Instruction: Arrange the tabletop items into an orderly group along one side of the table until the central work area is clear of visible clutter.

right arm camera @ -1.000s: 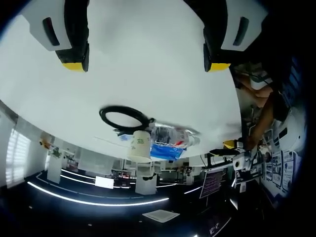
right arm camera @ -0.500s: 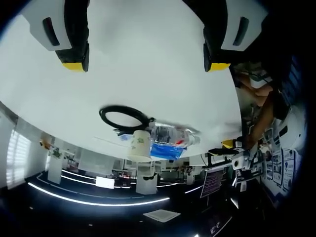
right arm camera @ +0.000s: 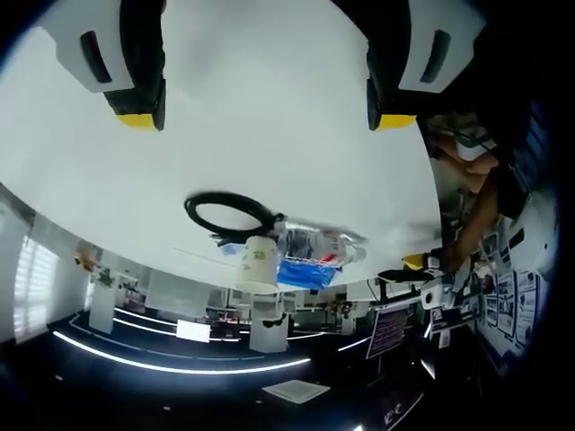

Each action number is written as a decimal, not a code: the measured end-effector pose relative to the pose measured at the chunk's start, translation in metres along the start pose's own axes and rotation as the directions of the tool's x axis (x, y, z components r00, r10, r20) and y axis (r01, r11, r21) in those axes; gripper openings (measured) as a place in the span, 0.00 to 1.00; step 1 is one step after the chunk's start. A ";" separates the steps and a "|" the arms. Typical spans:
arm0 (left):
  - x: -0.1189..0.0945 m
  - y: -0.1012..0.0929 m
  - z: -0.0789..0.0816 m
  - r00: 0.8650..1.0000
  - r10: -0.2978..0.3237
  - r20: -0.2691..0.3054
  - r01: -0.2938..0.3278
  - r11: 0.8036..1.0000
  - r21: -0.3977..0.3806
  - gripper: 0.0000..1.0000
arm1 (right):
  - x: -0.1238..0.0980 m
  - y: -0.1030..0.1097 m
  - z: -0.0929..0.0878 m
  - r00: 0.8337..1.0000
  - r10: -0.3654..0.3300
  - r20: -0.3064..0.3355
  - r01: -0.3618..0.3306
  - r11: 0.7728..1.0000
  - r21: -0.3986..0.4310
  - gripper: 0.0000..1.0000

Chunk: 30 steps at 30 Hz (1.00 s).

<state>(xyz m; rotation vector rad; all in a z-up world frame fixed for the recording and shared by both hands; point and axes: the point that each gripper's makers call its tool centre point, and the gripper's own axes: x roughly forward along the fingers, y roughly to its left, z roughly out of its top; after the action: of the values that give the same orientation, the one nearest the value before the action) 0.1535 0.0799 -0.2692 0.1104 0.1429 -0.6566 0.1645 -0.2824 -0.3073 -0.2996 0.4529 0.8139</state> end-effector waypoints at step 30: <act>0.019 -0.002 -0.004 0.999 -0.036 -0.001 0.036 0.999 -0.012 0.54 | -0.001 -0.001 0.002 1.000 0.000 0.001 0.000 1.000 -0.005 0.90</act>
<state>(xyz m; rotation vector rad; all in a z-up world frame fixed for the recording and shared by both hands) 0.1667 0.0679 -0.2760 0.0967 0.1500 -0.6913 0.1653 -0.2835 -0.3050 -0.3043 0.4498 0.8153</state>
